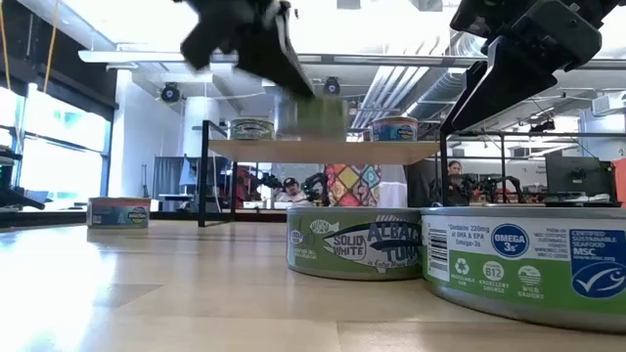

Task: Stack canned seafood by type on shelf
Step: Stack the right green tuna can on top of the top green tuna can on the shelf

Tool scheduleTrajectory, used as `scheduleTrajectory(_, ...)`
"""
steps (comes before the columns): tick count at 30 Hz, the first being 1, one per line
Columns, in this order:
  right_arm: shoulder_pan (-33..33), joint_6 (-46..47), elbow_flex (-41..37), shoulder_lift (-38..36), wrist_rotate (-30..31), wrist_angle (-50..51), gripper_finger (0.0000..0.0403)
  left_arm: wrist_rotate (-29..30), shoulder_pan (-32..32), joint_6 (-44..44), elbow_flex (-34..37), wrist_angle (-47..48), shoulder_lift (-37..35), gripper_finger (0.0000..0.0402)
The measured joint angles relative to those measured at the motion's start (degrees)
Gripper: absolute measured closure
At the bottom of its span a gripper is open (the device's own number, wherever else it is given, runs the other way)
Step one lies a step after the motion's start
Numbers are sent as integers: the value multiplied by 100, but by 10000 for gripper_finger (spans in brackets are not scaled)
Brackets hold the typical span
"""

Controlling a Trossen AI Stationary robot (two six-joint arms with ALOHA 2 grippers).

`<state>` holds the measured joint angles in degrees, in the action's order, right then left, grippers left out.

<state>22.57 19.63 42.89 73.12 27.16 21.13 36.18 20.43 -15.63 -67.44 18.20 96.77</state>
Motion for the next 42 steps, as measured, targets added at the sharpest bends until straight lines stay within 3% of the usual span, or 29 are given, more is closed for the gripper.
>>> scheduleTrajectory(4,0,-10,-2,4,111,-5,121,569,-137,-1,0,228,-740,401)
scheduleTrajectory(7,4,-12,-2,7,179,-3,121,658,-405,-140,0,302,-1330,401)
scheduleTrajectory(12,4,-20,-4,7,180,-4,121,605,-1128,-517,-3,292,-2053,401)
scheduleTrajectory(15,4,-61,-4,7,190,-27,121,225,-1831,-734,-4,222,-2276,401)
scheduleTrajectory(20,4,-66,-4,7,254,-51,121,-934,-3132,-909,-4,38,-2237,401)
scheduleTrajectory(26,4,-63,-4,9,262,-60,121,-1603,-4211,-949,-4,133,-1988,402)
scheduleTrajectory(33,-7,-62,-4,11,284,-62,121,-2355,-4788,-861,-4,144,-1607,402)
scheduleTrajectory(42,-2,-17,-4,11,284,-63,121,-2327,-4945,-881,-19,67,-1086,402)
